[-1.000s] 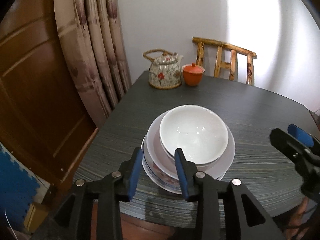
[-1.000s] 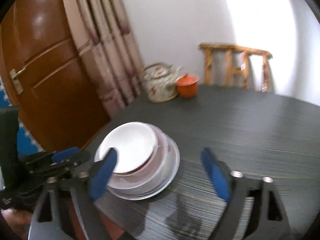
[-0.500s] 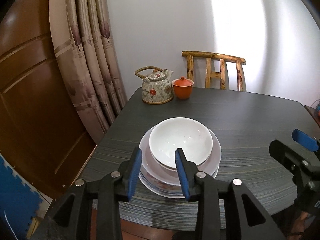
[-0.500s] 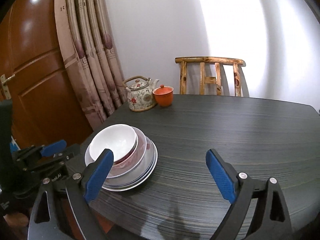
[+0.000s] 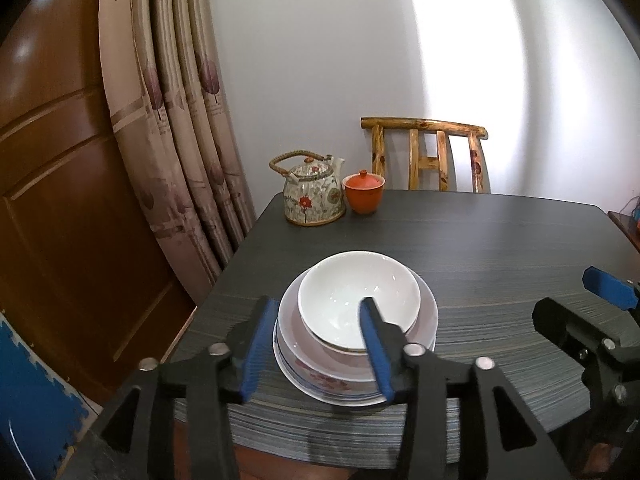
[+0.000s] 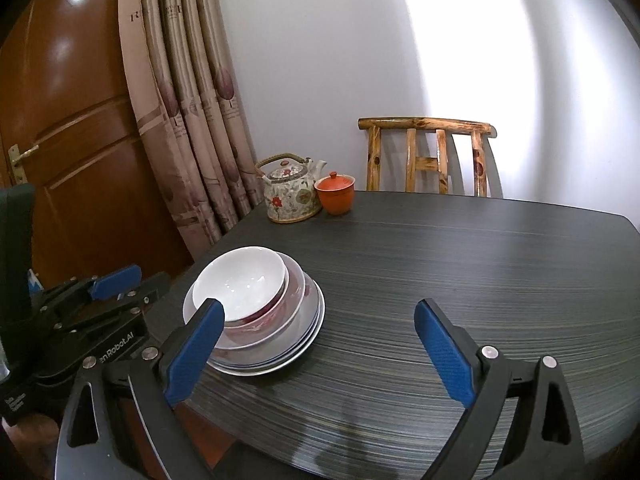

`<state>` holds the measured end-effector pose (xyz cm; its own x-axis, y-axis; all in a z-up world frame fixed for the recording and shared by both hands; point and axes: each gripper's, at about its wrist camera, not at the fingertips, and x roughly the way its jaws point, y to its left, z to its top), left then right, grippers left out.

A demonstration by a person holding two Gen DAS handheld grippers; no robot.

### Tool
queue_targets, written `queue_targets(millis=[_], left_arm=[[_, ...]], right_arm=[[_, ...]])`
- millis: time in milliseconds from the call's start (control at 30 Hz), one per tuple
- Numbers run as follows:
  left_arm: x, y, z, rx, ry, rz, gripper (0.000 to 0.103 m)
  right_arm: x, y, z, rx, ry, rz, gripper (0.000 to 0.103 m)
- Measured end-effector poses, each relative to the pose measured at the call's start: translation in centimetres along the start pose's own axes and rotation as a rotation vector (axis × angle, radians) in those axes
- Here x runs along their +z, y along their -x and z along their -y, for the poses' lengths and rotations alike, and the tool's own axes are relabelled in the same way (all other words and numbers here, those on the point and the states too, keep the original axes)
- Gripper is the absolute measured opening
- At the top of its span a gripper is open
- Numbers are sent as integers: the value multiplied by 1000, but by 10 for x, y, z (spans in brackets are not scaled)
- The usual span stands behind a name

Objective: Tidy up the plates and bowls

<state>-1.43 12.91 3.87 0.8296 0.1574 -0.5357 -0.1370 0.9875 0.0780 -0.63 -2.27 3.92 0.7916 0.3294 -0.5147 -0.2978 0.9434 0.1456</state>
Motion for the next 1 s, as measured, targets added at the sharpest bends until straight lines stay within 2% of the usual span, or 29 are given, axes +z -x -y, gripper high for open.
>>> queue_targets(millis=[133, 300, 467, 1000], left_arm=[[1, 1, 3, -2, -12, 12, 53], [0, -2, 5, -18, -12, -10, 53], [-1, -5, 4, -15, -10, -19, 56], [-5, -9, 6, -3, -24, -40, 58]], right_arm=[[0, 2, 3, 2, -12, 1, 96], [-1, 2, 5, 4, -10, -9, 98], [-2, 3, 4, 8, -9, -19, 98], [-3, -1, 4, 17, -17, -46, 98]])
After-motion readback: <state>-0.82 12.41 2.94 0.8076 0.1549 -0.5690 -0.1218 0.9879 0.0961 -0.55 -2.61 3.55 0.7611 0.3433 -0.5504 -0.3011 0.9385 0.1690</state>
